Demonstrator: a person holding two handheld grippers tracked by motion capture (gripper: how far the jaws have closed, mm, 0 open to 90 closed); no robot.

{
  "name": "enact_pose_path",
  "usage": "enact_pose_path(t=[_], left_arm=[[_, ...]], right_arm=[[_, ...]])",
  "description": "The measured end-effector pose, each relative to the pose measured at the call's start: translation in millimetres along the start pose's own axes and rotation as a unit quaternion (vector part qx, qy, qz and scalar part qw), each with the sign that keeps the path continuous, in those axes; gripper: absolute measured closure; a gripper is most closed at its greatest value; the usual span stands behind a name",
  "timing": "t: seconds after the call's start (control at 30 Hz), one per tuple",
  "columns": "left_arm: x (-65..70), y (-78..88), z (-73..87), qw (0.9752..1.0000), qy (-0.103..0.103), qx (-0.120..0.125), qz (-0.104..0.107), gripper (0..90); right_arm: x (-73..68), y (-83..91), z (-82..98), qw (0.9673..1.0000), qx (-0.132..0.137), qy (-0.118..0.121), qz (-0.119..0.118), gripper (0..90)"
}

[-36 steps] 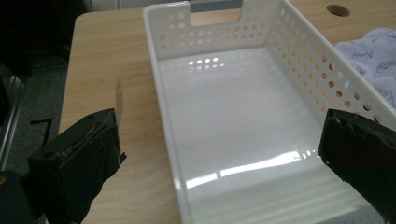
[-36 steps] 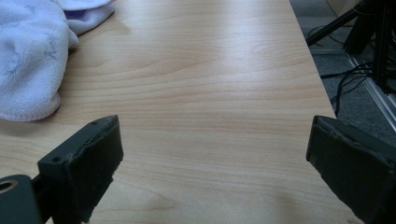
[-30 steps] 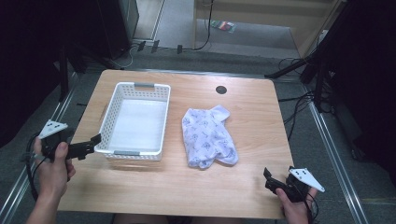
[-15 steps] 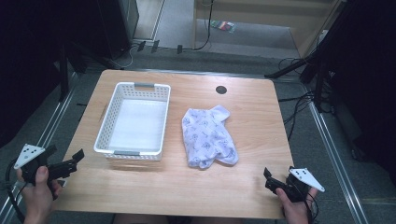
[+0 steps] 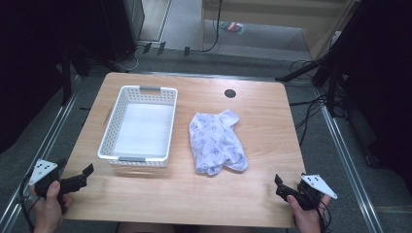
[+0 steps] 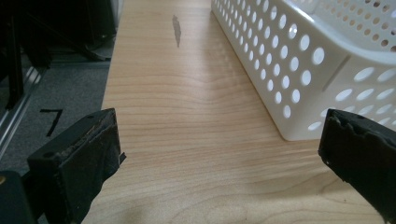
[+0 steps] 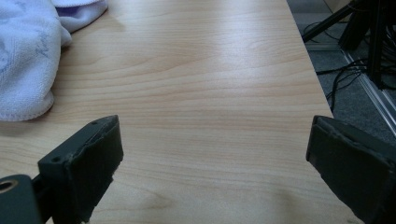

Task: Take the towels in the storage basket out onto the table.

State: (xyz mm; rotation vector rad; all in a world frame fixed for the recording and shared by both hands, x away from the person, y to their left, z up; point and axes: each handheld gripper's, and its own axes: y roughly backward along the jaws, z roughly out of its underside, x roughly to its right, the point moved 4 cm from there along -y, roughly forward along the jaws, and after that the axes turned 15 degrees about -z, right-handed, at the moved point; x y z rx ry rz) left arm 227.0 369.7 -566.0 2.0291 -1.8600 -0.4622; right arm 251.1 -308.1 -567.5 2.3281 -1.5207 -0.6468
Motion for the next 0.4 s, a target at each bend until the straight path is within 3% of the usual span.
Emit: enact_pose_path(t=[0.23,0.4], left_arm=[[10.0,-2.1,3.4,0.9996,-0.029,-0.001,-0.002,0.0],[7.5,-0.2,3.2,0.9998,-0.013,0.01,0.013,0.0]], right_arm=[[0.5,0.8,0.1,1.0,0.002,0.001,-0.003,3.6],[0.2,0.7,0.1,1.0,0.002,0.002,-0.007,3.5]])
